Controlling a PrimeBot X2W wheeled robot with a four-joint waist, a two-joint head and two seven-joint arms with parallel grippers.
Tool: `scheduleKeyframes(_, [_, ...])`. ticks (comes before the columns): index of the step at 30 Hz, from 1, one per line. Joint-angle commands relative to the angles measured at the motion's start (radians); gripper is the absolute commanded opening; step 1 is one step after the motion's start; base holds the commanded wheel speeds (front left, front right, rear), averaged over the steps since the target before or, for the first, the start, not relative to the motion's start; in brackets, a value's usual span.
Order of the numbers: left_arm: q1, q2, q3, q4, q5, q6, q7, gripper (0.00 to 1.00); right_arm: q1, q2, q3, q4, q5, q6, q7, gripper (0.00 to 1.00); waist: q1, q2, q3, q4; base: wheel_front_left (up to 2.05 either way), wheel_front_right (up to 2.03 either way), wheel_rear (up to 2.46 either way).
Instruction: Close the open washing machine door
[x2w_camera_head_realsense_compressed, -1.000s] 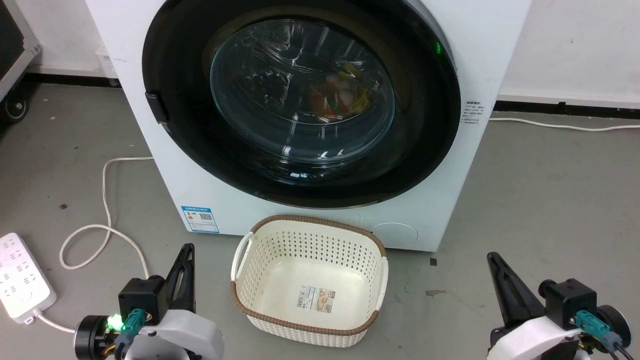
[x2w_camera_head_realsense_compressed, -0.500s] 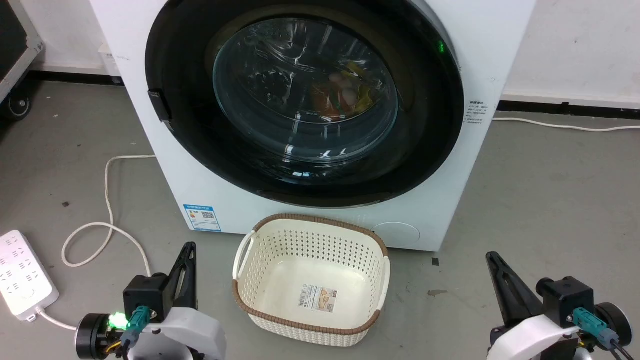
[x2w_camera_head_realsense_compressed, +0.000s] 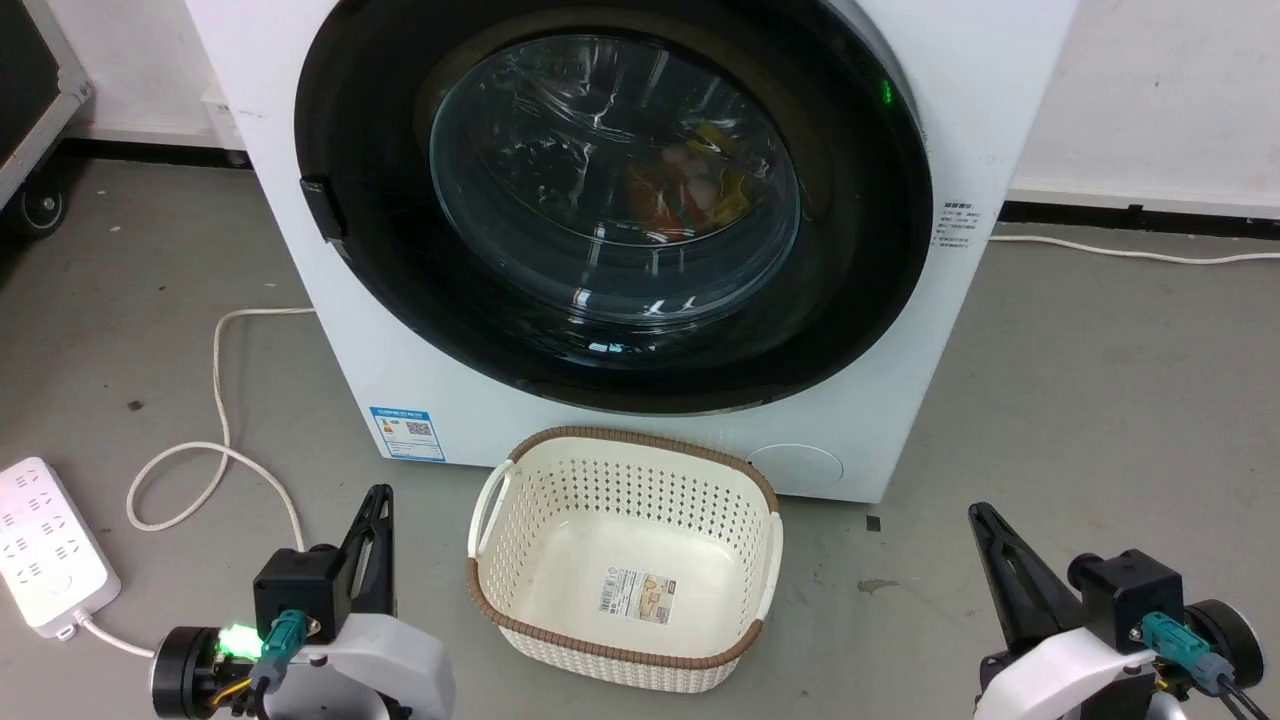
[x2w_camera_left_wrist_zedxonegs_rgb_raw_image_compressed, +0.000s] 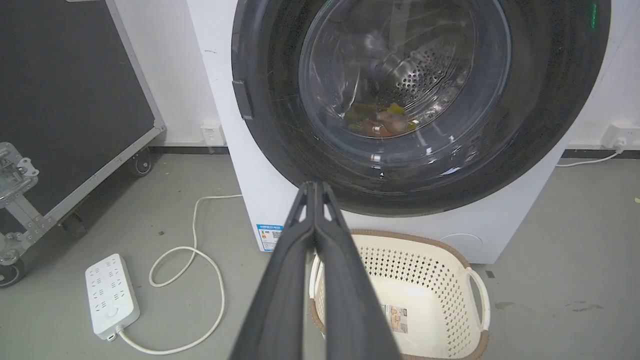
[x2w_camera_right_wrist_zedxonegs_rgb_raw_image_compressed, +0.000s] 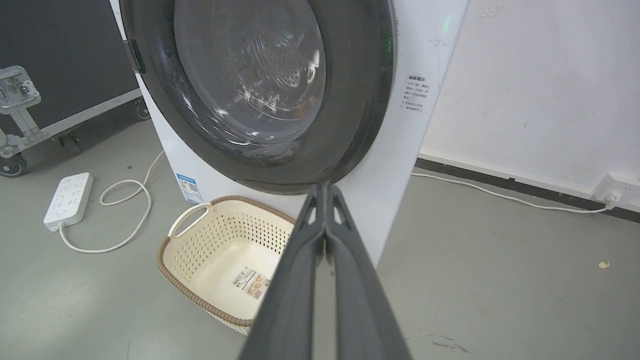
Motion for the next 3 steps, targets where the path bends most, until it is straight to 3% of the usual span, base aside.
scheduleKeyframes(1, [0.015, -0.001, -0.001, -0.005, 0.003, 0.003, 0.0, 0.0, -0.014, -0.002, -0.002, -0.006, -0.008, -0.001, 0.0, 0.0, 0.0, -0.0001, 0.0, 0.0, 0.0, 0.0, 0.0])
scheduleKeyframes(3, [0.015, -0.001, -0.001, -0.005, 0.003, 0.003, 0.0, 0.0, -0.014, -0.002, -0.002, -0.006, -0.008, -0.001, 0.0, 0.0, 0.0, -0.0001, 0.0, 0.0, 0.0, 0.0, 0.0])
